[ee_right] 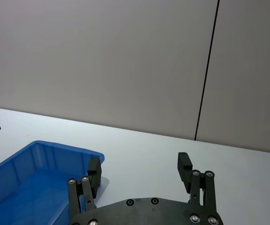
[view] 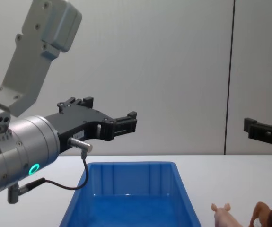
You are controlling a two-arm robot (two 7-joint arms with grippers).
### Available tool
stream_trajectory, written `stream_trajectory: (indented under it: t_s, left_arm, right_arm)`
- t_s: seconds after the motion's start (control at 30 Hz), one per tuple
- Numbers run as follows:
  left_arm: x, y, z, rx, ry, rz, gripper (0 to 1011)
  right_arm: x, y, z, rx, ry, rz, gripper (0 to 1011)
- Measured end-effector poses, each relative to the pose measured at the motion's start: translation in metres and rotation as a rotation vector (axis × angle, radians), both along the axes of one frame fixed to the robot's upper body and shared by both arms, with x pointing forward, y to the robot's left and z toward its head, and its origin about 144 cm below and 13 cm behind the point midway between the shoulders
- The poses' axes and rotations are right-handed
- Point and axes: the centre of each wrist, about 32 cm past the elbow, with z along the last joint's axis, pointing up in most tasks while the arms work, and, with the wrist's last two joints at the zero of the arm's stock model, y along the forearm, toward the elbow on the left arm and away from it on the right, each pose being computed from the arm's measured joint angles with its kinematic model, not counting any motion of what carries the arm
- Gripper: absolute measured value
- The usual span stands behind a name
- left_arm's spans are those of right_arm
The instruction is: Pick up the two dolls from the table and place them into the box.
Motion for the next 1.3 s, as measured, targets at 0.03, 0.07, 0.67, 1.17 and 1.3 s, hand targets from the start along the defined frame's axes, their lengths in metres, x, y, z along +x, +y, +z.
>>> stream_trajectory:
  t_s: [0.03, 0.07, 0.67, 1.17, 1.3]
  left_arm:
    - [0.0, 0.0, 0.0, 0.0, 0.0, 0.0, 1001]
    - [0.0, 0.0, 0.0, 0.0, 0.0, 0.0, 1001]
    - [0.0, 0.0, 0.0, 0.0, 0.0, 0.0, 1001]
    - [0.0, 0.0, 0.0, 0.0, 0.0, 0.0, 1001]
    - [0.0, 0.0, 0.0, 0.0, 0.0, 0.0, 1001]
  right_arm:
    - [0.0, 0.0, 0.0, 0.0, 0.0, 0.0, 1001]
    - [0.0, 0.0, 0.0, 0.0, 0.0, 0.0, 1001]
    - [0.0, 0.0, 0.0, 0.0, 0.0, 0.0, 1001]
    - [0.001, -0.012, -0.006, -0.051, 0.053, 0.027, 1001]
    - [-0.001, -0.02, -0.011, -0.078, 0.095, 0.043, 1001]
